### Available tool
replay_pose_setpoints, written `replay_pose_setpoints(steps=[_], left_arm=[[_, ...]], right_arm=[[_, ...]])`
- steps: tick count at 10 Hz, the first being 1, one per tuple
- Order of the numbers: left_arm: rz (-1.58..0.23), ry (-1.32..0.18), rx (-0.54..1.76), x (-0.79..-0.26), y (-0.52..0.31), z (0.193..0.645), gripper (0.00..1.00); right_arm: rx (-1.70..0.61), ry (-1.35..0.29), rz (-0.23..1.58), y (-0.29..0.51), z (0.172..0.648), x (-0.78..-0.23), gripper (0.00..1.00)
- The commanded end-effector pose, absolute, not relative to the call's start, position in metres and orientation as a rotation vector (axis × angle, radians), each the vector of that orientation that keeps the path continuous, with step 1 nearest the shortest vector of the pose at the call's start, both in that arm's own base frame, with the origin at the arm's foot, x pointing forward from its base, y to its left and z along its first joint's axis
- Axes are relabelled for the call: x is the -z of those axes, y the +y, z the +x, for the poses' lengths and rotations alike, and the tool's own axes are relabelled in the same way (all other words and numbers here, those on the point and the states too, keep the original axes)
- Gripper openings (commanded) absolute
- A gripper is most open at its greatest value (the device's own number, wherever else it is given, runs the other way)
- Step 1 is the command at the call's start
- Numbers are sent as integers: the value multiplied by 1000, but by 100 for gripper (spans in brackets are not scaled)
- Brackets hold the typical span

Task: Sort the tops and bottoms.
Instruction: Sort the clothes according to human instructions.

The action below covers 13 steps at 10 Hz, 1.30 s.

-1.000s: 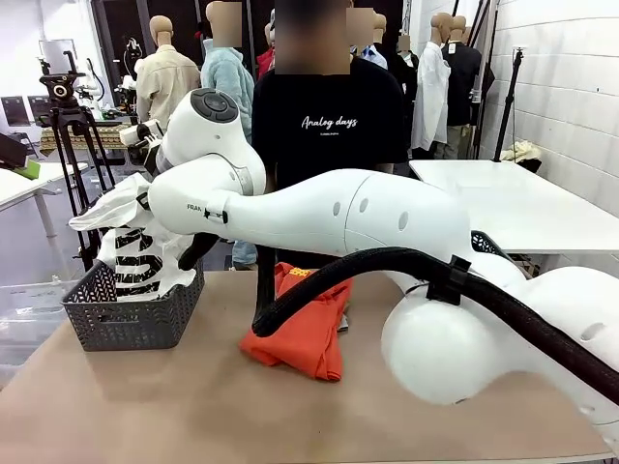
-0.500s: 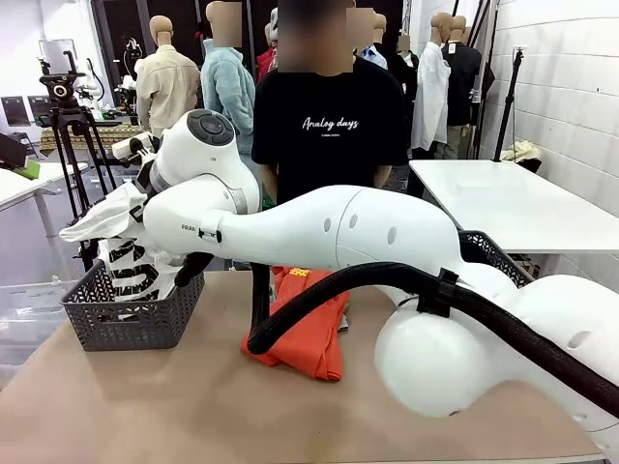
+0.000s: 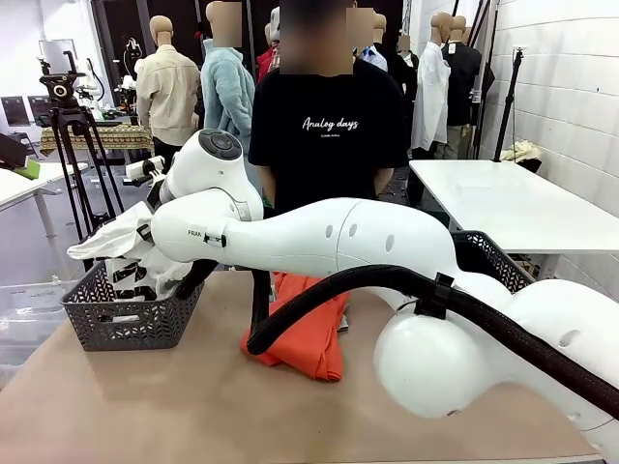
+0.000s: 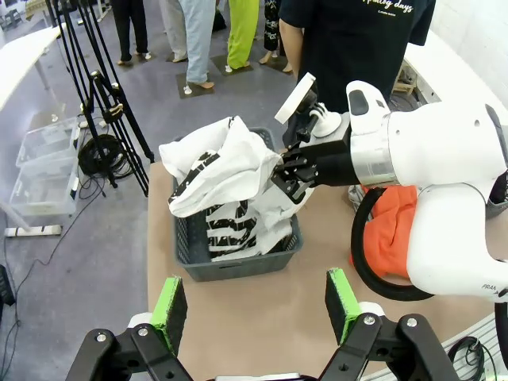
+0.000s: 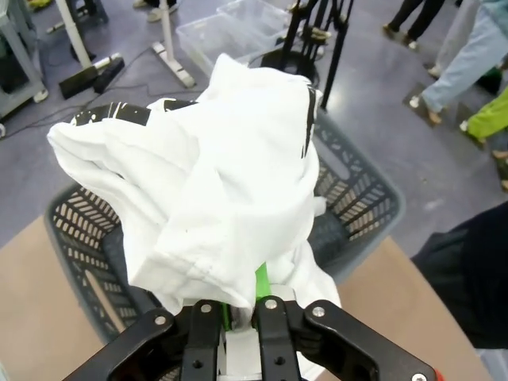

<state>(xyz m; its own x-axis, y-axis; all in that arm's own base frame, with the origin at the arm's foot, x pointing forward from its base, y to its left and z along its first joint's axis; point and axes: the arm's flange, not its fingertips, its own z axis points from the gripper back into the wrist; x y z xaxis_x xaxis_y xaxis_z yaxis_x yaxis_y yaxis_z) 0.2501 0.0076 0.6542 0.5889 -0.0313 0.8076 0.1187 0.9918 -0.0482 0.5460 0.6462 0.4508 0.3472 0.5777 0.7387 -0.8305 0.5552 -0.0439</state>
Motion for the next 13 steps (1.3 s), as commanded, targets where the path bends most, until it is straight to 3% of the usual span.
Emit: replay_pose_setpoints(steps=[1, 4, 9, 13], left_arm=[[-97, -941, 89, -655, 8, 249, 91], [-97, -941, 89, -655, 8, 249, 91], [-97, -941, 89, -655, 8, 249, 91], [-97, -941, 89, -655, 8, 249, 91]], right_arm=[[-970, -720, 429, 751, 640, -473, 39], [-1000, -712, 448, 748, 638, -473, 99], [-996, -899, 395, 720, 603, -511, 100], [-990, -766, 363, 717, 600, -522, 100]])
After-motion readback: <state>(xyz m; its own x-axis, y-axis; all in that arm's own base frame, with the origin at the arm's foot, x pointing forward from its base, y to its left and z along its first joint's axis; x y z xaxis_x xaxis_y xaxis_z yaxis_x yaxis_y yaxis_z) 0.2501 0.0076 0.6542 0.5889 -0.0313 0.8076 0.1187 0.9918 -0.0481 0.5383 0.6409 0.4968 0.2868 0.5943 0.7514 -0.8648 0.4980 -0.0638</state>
